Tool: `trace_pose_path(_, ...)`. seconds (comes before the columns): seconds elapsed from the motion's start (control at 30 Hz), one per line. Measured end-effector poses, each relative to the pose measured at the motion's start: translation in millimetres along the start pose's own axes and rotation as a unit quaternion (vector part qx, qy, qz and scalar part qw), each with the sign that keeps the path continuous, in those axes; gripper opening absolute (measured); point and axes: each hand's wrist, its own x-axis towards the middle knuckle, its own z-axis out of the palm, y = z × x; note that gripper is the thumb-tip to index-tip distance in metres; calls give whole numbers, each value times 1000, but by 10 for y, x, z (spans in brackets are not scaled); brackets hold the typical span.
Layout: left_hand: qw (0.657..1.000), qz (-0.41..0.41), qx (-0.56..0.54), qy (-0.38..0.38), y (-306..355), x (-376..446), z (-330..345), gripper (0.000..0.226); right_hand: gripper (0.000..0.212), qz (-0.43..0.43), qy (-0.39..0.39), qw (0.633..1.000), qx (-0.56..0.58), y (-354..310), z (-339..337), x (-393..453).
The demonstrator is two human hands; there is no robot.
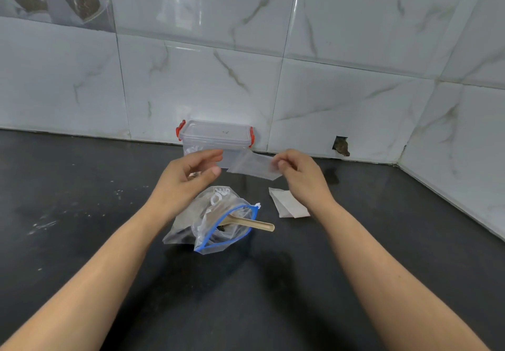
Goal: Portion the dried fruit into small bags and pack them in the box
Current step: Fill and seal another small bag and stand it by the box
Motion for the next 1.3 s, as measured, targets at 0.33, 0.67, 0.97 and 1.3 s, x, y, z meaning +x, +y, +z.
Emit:
trace_pose_path(0.33,992,13,58,110,-20,-42,-63,31,29,-48,17,994,-100,-300,266,64)
trace_pose_path(0.67,989,-5,-18,147,57,-120,8,14,16,-149,-32,987,-49,-602,516,-232)
trace_pose_path(0.97,995,-29,-17,91,144,-159,35,25,15,-94,-12,996,7,-545,488,-252)
trace_pose_path(1.3,989,-44,103,100,344,-125,44,24,17,-61,13,997,-41,-613,417,-286)
